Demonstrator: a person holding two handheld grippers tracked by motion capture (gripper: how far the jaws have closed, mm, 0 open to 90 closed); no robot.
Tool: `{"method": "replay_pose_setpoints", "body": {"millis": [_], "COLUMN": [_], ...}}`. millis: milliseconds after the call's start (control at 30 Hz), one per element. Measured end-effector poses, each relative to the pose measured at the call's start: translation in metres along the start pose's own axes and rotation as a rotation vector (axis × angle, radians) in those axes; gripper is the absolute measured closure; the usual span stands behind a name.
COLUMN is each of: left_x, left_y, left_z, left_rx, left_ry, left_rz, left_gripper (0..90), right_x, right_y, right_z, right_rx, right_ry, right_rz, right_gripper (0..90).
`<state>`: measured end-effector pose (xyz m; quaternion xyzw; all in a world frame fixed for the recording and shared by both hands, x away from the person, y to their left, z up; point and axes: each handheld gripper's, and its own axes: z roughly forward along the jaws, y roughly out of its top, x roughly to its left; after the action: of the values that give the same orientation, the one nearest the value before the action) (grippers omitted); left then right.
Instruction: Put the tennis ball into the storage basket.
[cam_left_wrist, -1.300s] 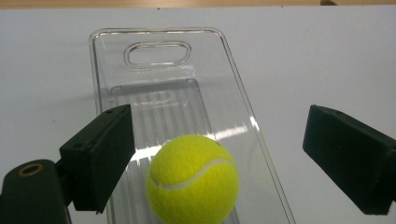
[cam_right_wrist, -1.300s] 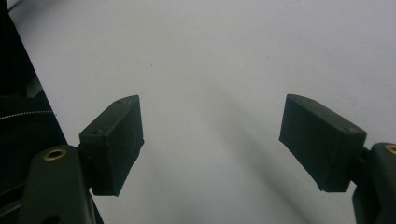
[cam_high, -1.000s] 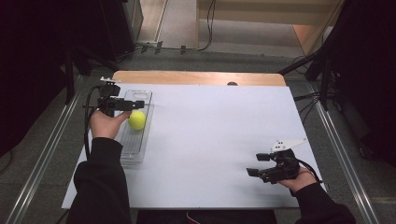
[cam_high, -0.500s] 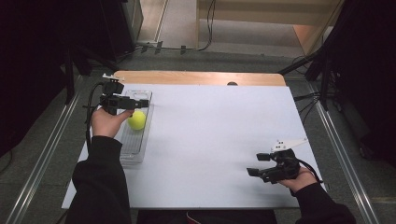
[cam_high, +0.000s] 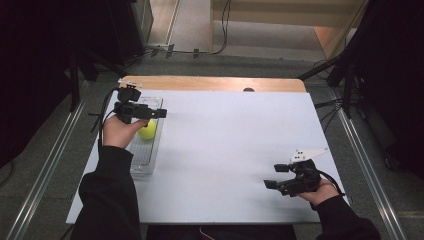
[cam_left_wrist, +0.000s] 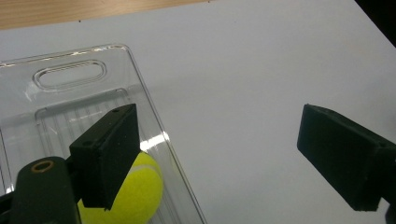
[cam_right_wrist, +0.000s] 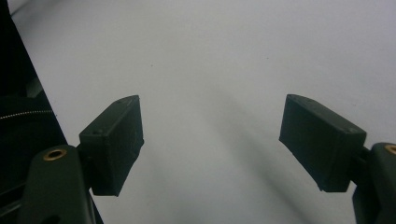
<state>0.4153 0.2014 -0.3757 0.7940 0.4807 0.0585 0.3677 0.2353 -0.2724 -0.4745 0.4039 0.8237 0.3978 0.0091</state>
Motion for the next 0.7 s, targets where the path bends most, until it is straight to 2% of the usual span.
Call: {"method": "replay_pose_setpoints", "body": {"millis": [167,433,700], "left_x": [-0.006,-0.016,-0.025], "left_y": [0.001,0.0,-0.001], "left_z": [0.003,0.01,0.015], "left_rx": [-0.002,0.021,0.026], "left_ry": [-0.037,-0.061,-0.105], "left_rz": [0.016,0.047,0.053], "left_gripper": [14.0,14.1,14.2], "right_x": [0.0,0.0,0.0], "right_y": [0.0,0.0,0.0], "right_z": [0.0,0.0,0.0], "right_rx": [-0.001,0.001,-0.001], "right_ry": [0.0,0.0,0.0], "right_rz": [-0.002,0.0,-0.002], "right_gripper": [19.7,19.7,19.7]}}
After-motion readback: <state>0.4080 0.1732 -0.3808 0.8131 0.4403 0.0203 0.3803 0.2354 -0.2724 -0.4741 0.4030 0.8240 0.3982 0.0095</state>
